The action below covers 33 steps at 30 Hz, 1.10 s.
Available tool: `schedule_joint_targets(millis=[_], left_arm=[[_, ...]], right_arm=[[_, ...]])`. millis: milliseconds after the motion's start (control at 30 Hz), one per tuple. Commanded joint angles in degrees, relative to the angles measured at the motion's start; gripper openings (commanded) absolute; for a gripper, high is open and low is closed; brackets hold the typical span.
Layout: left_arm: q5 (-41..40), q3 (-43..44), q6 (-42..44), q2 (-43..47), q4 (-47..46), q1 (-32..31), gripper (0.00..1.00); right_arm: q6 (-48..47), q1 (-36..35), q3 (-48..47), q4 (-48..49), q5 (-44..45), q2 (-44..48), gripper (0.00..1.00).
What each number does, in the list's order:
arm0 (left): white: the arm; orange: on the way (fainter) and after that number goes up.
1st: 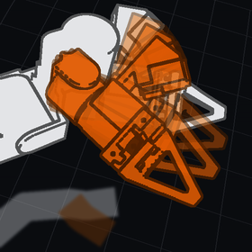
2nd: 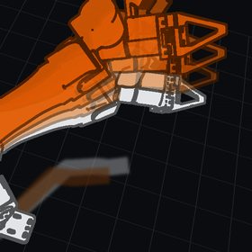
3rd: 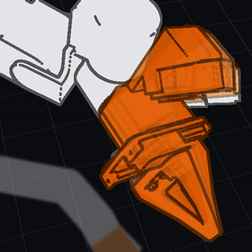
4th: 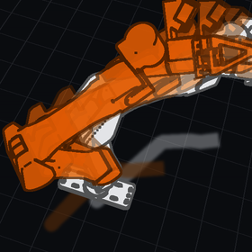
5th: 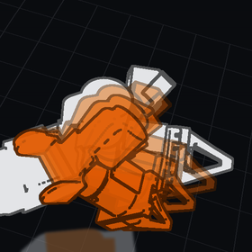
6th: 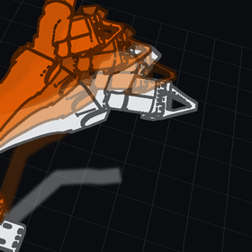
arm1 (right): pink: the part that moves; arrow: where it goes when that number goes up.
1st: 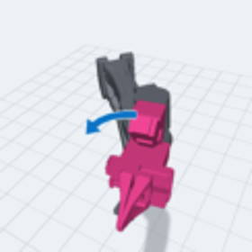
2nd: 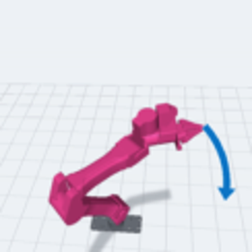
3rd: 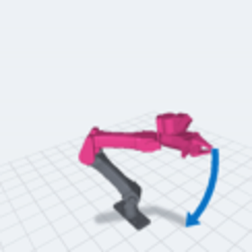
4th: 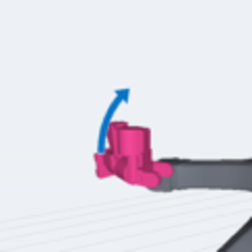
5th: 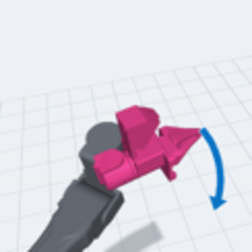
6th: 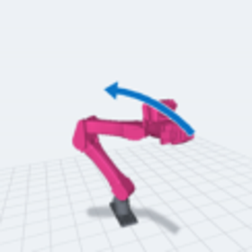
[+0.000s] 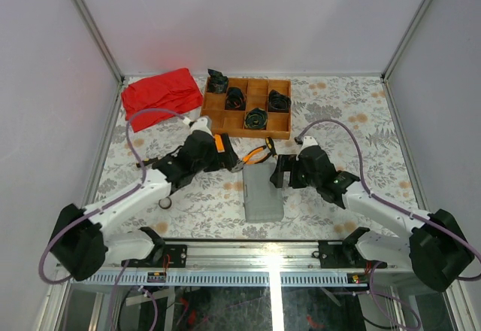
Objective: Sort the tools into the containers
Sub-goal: Store the storage box at the center of the board.
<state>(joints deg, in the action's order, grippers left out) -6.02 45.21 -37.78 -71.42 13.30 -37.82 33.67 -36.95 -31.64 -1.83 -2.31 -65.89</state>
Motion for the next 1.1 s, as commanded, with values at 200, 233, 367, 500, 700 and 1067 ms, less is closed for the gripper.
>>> schedule_joint_targets(millis=[200, 233, 367, 500, 700, 1067], left_arm=[[-18.5, 1.6, 1.9, 13.5, 10.7, 0.8, 1.00], [-18.5, 1.5, 1.7, 13.8, 11.0, 0.9, 1.00], [-16.1, -0.5, 0.2, 15.4, 10.5, 0.8, 1.00], [-13.5, -4.5, -1.0, 18.5, 5.8, 0.8, 1.00], [-10.6, -8.4, -2.4, 22.9, 1.7, 0.8, 1.00], [0.9, -11.4, -3.5, 13.9, -4.3, -2.4, 1.00]], right_arm=[[-2.5, 0.4, -1.5, 1.5, 10.3, 4.6, 0.99], [-2.9, 0.4, -1.9, 1.6, 9.8, 4.3, 0.99], [-5.3, 0.5, -3.8, 0.9, 7.0, 1.7, 0.99], [-5.4, 0.5, -4.2, -0.1, 6.0, -0.2, 0.99], [-4.4, 0.5, -4.3, -1.1, 0.5, -2.7, 0.98], [-0.3, 0.5, 0.9, 6.1, -5.9, -3.2, 0.86]])
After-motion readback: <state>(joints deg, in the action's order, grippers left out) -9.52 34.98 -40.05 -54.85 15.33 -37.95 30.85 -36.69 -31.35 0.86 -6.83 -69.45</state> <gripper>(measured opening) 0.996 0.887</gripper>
